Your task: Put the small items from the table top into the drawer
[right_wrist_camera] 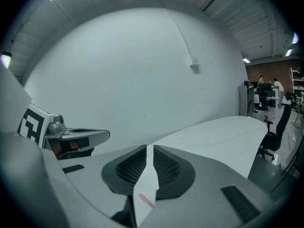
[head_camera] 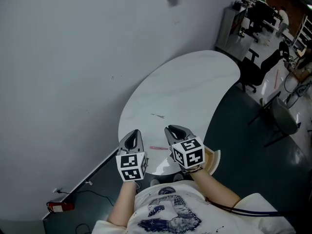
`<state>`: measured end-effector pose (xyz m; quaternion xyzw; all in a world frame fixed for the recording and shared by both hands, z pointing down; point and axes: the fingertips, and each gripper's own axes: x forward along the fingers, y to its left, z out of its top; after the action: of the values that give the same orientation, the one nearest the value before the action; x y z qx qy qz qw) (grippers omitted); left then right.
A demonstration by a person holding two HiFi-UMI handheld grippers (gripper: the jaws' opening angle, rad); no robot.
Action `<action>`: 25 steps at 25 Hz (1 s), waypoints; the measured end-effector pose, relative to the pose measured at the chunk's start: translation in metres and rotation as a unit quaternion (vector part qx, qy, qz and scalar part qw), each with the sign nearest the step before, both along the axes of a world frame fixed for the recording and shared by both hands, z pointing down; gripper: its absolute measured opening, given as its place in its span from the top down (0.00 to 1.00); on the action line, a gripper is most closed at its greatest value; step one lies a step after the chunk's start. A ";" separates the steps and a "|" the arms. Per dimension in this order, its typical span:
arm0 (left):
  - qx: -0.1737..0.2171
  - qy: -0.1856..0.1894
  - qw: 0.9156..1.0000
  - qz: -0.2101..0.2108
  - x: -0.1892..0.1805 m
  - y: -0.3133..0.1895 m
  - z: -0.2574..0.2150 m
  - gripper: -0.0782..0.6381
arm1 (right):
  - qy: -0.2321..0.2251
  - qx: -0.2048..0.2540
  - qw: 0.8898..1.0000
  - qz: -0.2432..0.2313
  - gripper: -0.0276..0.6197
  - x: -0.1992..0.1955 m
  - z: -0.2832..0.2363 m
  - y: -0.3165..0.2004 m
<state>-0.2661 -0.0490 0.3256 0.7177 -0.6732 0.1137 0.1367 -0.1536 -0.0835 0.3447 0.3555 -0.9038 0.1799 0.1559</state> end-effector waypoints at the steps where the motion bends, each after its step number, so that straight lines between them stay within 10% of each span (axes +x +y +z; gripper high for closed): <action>1: -0.001 0.001 1.000 0.001 0.001 0.000 0.001 0.84 | 0.001 -0.001 1.000 0.001 0.86 0.001 0.001 0.000; 25: -0.049 0.022 0.997 -0.058 -0.027 0.020 0.057 0.84 | 0.048 -0.039 0.993 -0.100 0.86 -0.034 0.059 0.016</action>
<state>-0.2931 -0.0289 0.3826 0.6723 -0.7041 0.1226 0.1929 -0.1872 -0.0678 0.4033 0.2654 -0.9185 0.1813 0.2302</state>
